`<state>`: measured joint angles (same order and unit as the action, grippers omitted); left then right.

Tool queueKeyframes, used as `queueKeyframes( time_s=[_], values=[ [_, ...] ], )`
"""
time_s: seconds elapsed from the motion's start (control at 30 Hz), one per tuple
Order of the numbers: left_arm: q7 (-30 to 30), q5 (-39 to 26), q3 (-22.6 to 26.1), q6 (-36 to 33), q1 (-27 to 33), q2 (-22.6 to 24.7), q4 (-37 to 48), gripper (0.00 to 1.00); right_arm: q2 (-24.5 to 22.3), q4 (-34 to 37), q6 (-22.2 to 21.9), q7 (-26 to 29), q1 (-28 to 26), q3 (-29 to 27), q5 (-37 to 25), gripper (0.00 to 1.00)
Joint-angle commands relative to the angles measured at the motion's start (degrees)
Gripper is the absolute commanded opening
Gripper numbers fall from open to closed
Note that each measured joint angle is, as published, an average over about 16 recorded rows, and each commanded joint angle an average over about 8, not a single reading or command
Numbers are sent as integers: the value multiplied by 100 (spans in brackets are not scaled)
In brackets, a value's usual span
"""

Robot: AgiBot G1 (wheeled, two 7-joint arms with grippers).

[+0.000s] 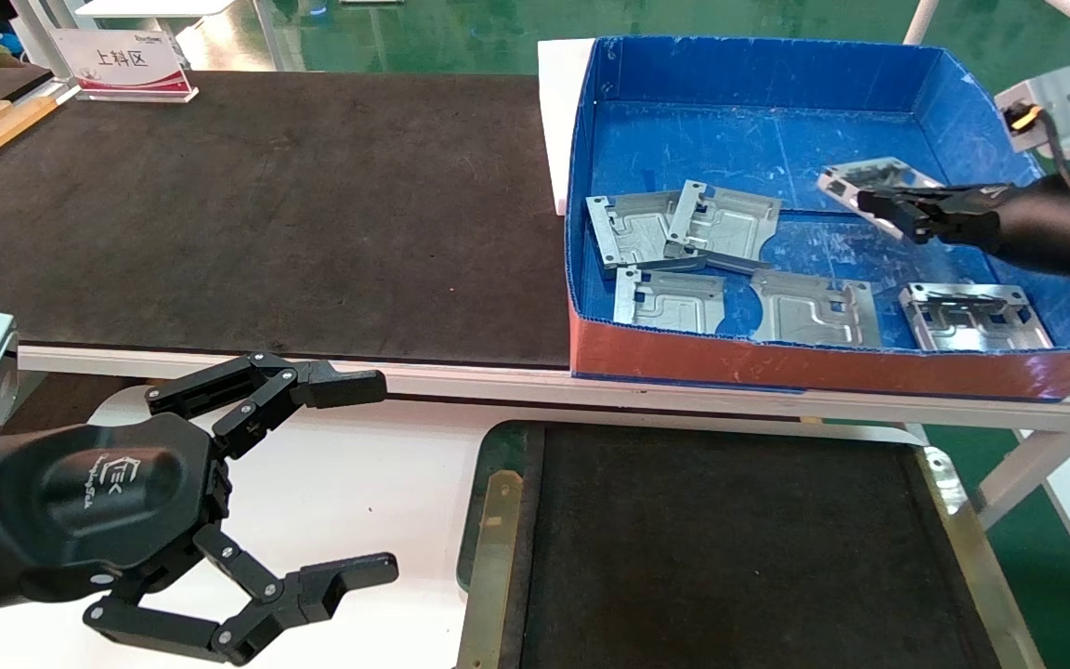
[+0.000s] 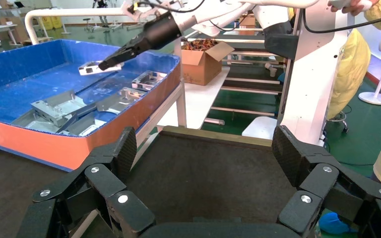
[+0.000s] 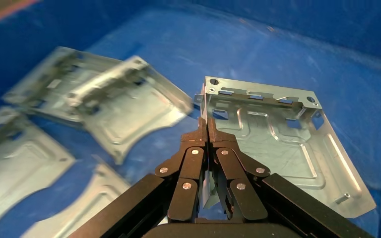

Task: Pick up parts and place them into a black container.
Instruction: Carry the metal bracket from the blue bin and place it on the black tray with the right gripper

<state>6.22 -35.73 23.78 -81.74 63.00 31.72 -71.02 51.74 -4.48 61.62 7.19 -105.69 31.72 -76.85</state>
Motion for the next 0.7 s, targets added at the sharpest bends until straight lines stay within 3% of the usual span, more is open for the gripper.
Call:
queueKeyframes(
  time_s=[0.03,0.7],
  values=[
    [0,0,0,0,0,0,0,100,-48,-54,200,-99,-51,7,-6,0],
    [0,0,0,0,0,0,0,100,-453,-603,2731,-275,-626,-53,257,0]
  ],
)
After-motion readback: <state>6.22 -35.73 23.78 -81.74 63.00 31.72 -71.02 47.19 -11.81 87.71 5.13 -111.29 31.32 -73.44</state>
